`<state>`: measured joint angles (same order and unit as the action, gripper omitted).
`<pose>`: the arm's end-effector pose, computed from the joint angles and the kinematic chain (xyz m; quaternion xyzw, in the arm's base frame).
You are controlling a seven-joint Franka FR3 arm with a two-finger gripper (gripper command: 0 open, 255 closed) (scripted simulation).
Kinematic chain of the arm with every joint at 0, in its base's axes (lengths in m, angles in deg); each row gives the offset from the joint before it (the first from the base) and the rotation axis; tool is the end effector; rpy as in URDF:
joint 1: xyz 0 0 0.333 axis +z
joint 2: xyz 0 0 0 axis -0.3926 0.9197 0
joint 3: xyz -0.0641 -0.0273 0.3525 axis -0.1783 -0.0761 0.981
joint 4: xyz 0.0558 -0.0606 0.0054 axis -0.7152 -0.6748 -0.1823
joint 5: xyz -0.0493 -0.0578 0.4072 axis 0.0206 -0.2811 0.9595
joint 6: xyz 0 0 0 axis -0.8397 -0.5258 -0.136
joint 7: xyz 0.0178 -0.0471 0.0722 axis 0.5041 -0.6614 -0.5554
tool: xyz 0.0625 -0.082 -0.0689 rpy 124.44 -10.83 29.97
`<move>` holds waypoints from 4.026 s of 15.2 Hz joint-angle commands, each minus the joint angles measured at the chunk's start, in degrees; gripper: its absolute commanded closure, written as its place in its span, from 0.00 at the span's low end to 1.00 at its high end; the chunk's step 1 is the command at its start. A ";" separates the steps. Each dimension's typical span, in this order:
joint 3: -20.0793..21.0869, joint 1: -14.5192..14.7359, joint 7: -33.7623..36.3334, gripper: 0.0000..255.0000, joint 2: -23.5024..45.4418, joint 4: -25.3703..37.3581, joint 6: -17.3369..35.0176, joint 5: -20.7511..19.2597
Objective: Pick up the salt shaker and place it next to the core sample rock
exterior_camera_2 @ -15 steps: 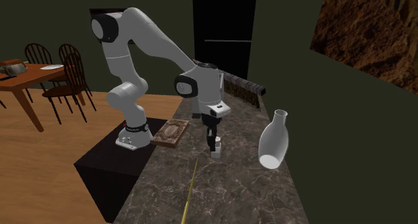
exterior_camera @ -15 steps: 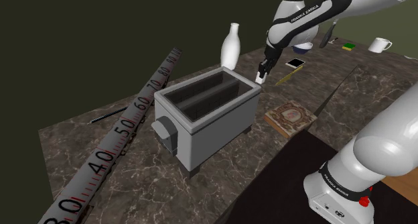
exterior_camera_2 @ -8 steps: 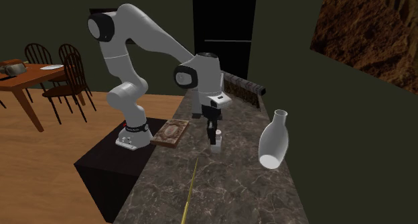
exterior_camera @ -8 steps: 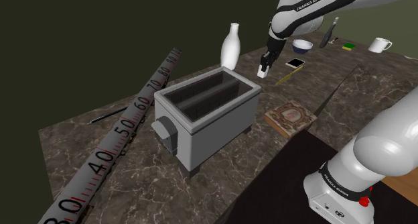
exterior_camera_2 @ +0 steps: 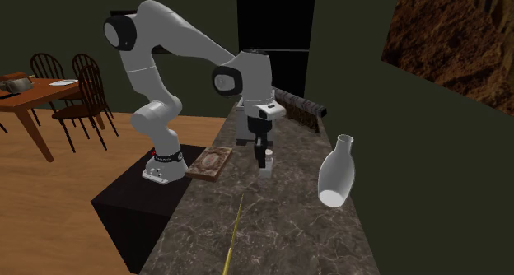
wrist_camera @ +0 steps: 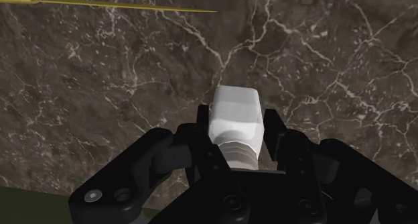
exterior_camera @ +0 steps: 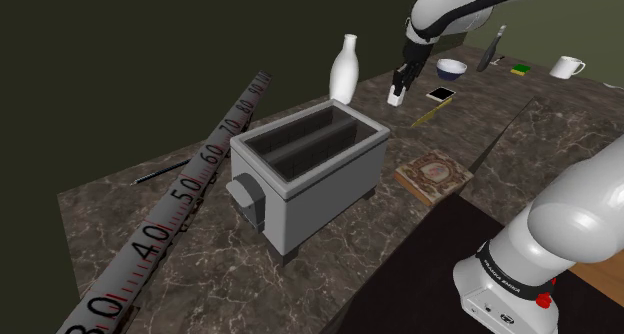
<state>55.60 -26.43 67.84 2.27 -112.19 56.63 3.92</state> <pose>0.4950 -0.1691 0.4564 0.9966 0.0423 0.0469 0.0526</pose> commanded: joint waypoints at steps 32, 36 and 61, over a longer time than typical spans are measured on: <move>1.11 0.54 -1.50 1.00 -2.90 22.83 -25.68 0.68; 3.79 2.17 2.74 1.00 -3.49 22.73 -26.59 0.61; 23.70 16.39 36.19 1.00 11.58 40.53 -33.21 -0.39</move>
<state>78.50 -10.85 102.40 12.59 -73.22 23.95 3.80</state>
